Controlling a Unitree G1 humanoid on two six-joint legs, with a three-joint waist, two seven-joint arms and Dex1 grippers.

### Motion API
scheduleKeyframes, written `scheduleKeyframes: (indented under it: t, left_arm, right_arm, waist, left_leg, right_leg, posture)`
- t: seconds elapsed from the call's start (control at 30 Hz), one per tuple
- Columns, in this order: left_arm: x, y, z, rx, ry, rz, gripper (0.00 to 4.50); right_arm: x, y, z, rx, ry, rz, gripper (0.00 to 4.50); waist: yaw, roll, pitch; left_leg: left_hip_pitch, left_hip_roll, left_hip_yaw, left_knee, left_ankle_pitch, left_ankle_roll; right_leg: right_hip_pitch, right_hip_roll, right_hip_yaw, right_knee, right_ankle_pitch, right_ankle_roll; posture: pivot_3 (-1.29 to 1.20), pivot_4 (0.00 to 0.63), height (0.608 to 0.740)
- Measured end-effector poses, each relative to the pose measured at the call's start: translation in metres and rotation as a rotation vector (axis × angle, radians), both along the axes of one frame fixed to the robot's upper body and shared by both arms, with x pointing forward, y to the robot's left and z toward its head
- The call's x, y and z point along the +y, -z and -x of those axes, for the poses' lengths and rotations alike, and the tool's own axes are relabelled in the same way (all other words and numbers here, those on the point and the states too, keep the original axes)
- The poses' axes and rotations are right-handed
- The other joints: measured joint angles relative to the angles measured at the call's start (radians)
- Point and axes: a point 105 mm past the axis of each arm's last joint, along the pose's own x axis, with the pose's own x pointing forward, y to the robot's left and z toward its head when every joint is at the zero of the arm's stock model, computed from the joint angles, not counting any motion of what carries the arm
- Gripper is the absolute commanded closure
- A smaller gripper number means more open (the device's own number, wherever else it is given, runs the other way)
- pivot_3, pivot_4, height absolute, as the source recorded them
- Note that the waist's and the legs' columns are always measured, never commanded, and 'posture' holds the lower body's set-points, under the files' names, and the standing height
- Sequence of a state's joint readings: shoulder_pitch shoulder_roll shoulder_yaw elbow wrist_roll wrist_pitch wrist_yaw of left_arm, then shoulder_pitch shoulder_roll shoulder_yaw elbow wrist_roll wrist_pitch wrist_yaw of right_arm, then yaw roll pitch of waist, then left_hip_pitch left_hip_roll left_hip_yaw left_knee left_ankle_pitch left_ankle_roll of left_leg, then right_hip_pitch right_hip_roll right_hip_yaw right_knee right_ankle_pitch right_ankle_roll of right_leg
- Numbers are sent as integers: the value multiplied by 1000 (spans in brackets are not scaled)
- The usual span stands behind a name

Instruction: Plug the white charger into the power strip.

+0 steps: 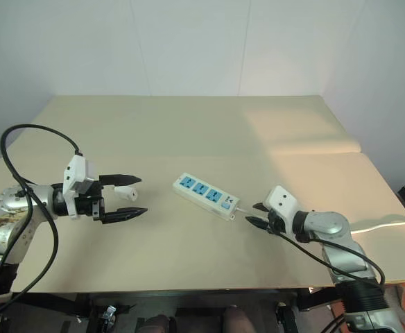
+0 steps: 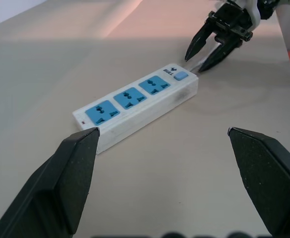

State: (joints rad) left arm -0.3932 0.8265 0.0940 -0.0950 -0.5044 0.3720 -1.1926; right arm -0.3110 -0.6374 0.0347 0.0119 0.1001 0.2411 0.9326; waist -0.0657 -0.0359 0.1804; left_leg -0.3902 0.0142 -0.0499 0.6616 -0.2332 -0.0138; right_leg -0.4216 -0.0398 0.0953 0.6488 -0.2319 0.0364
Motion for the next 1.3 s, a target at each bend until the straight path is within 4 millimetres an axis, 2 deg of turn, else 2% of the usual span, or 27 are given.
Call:
scheduleKeyframes:
  t: [0.1,0.17,0.33,0.53,0.7,0.97,1.3]
  left_arm:
    - [2,3,-1,12,-3,-7,0]
    - [2,4,-1,18,-1,-7,0]
    - [1,6,-2,24,1,-2,0]
    - [0,6,-1,23,5,-5,0]
    - [0,5,-1,13,-3,0,0]
    - [2,9,7,12,-24,-4,0]
    - [4,4,11,0,-45,8,0]
  right_arm:
    - [0,-1,1,-2,10,-12,30]
    - [1,-5,4,4,9,-58,30]
    - [10,-34,8,-50,9,-306,30]
    - [30,-30,-1,-32,11,-493,30]
    - [50,-15,-9,-24,-30,-476,30]
    - [52,7,-18,-25,-26,-408,30]
    - [56,12,-22,-11,-39,-431,30]
  waist:
    - [0,0,0]
    - [1,0,0]
    - [-1,0,0]
    - [-1,0,0]
    - [-2,0,0]
    - [-2,0,0]
    - [-3,0,0]
  left_leg:
    - [0,0,0,0,0,0]
    - [0,0,-1,0,0,0]
    - [1,1,-1,0,0,0]
    - [1,1,-1,0,0,0]
    - [1,1,-1,0,0,0]
    - [1,1,-1,0,0,0]
    - [1,1,-1,0,0,0]
  right_leg:
    - [0,0,0,0,0,0]
    - [0,0,-1,0,0,0]
    - [1,1,-1,0,0,0]
    - [1,1,0,0,0,0]
    - [0,1,-1,0,0,0]
    - [0,1,-1,1,0,0]
    - [0,1,-1,1,0,0]
  posture:
    - [0,150,740]
    - [0,150,740]
    - [0,150,740]
    - [0,150,740]
    - [0,150,740]
    - [0,150,740]
    - [0,150,740]
